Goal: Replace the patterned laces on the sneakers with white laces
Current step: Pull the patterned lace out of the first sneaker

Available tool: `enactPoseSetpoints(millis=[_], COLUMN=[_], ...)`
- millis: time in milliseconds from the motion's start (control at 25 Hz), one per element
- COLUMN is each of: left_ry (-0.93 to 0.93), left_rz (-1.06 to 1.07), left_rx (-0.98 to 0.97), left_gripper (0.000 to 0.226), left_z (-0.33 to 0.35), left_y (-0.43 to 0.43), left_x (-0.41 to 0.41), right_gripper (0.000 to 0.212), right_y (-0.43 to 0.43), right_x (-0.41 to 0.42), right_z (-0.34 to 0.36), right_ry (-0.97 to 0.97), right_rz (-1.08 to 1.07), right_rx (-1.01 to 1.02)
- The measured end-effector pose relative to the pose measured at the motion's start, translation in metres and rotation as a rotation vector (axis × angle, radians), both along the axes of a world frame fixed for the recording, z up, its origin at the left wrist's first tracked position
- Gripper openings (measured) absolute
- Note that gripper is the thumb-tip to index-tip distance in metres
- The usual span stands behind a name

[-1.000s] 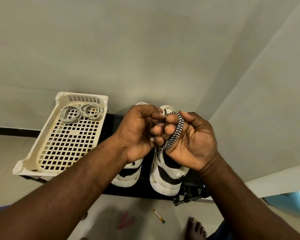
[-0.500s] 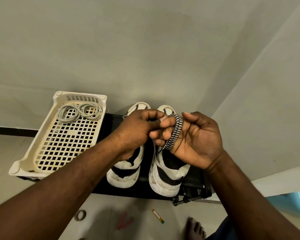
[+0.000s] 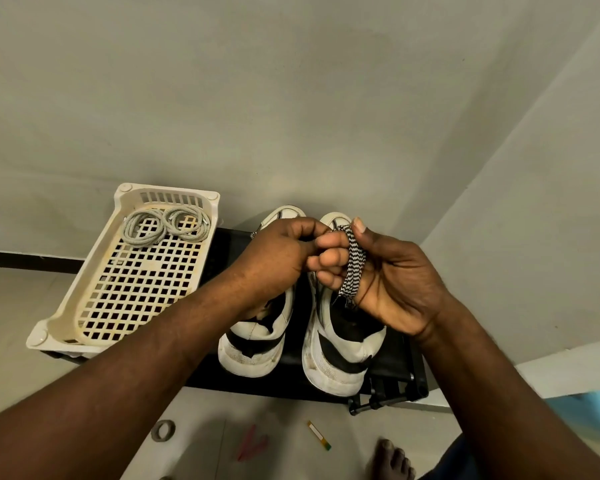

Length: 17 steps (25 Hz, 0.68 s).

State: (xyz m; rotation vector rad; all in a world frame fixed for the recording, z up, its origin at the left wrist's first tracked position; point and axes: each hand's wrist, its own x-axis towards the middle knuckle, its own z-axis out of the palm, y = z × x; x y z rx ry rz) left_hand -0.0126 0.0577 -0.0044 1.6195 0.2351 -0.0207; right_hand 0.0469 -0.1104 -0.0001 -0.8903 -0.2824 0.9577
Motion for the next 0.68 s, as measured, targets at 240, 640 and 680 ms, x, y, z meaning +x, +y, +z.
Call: enactPoseSetpoints(millis=[240, 640, 680], left_ry=[-0.183, -0.27, -0.264], left_rz=[0.0, 0.093, 0.124], left_rx=[0.328, 0.486, 0.464], left_gripper=[0.016, 0.006, 0.005], left_z=[-0.002, 0.0, 0.0], left_y=[-0.001, 0.018, 0.02], left_x=[0.0, 0.0, -0.001], right_gripper=[0.04, 0.037, 0.032], right_y=[0.006, 0.015, 0.017], right_x=[-0.008, -0.013, -0.014], right_z=[-0.008, -0.015, -0.015], right_ry=[-0.257, -0.255, -0.255], right_rz=[-0.27, -0.328, -0.343], right_rx=[-0.112, -0.104, -0.133])
